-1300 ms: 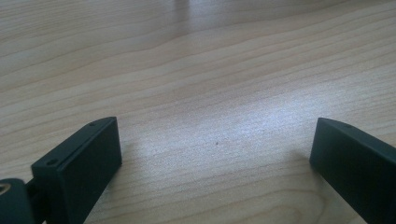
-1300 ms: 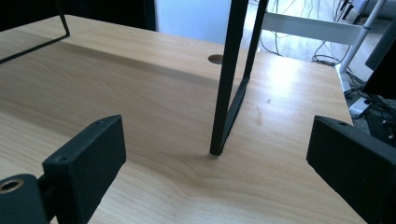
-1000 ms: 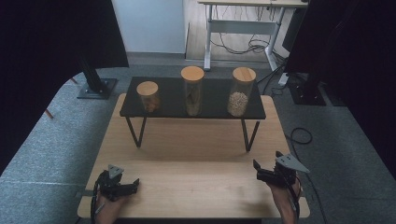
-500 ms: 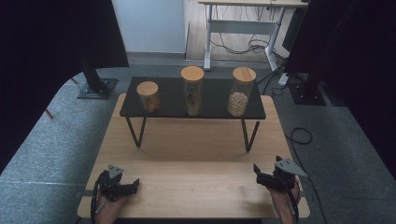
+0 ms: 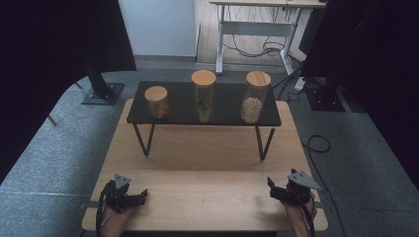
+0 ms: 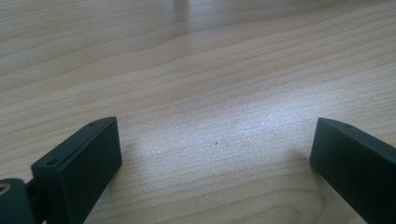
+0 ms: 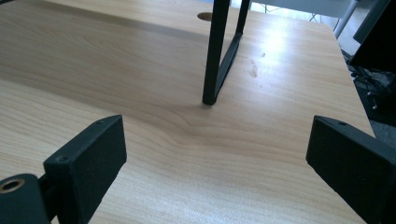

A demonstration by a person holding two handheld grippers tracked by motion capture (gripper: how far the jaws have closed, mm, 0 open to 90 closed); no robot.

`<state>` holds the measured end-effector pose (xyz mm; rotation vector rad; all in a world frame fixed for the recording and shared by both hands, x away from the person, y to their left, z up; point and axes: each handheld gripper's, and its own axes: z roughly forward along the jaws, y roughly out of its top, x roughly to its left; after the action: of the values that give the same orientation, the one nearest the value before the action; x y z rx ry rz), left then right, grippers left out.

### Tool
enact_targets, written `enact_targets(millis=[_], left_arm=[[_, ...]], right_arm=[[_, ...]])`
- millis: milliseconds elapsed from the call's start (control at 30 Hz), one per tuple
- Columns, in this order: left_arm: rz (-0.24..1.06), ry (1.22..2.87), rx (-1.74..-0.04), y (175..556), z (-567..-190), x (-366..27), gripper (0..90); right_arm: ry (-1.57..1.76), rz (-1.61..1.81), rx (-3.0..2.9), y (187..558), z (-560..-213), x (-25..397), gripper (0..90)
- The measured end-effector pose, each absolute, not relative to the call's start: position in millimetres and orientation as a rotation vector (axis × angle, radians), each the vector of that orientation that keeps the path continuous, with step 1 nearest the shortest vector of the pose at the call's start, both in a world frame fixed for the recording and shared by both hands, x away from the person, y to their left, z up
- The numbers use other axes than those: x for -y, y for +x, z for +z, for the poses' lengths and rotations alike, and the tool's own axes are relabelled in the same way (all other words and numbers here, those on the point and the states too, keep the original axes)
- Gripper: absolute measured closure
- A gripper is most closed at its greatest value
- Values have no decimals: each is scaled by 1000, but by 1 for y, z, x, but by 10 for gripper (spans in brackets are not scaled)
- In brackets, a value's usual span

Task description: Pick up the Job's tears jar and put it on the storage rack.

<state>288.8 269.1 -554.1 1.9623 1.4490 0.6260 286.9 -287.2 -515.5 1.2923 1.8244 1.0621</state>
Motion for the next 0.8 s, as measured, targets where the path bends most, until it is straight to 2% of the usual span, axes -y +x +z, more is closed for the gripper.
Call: enact_targets(millis=[800], left_arm=[[626,1963,-1448,289,-554,-269,19]], right_arm=[[1339,1026,-1845,284,-536,288,49]])
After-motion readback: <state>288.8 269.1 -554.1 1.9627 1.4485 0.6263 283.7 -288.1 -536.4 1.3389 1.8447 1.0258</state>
